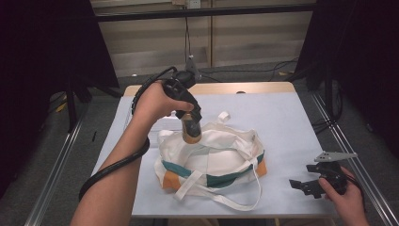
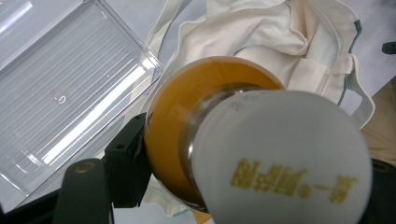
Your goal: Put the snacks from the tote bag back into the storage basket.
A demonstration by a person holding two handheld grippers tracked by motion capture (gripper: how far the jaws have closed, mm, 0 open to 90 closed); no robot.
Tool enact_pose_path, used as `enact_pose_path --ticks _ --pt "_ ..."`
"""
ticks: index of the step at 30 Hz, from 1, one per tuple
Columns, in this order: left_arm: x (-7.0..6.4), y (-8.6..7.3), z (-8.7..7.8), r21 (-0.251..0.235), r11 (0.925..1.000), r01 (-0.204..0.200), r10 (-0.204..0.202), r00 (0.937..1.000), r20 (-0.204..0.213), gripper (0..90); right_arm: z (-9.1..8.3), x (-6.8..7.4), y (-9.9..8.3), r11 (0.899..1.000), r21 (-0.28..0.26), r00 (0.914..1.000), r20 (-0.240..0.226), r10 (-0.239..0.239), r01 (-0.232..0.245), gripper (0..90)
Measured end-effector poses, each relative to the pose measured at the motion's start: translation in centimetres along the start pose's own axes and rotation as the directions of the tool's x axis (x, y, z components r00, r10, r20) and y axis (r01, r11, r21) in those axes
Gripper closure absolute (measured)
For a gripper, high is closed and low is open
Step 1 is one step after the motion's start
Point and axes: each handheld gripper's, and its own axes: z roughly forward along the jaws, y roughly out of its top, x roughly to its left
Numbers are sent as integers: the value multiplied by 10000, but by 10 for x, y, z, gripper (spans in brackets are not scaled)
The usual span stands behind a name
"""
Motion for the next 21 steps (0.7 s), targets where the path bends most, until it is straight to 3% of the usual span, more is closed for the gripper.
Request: enact_pose_path --ticks 21 --pt "10 6 -1 -67 10000 45 -46 9999 -141 301 0 0 0 10000 12 10000 -8 -14 14 21"
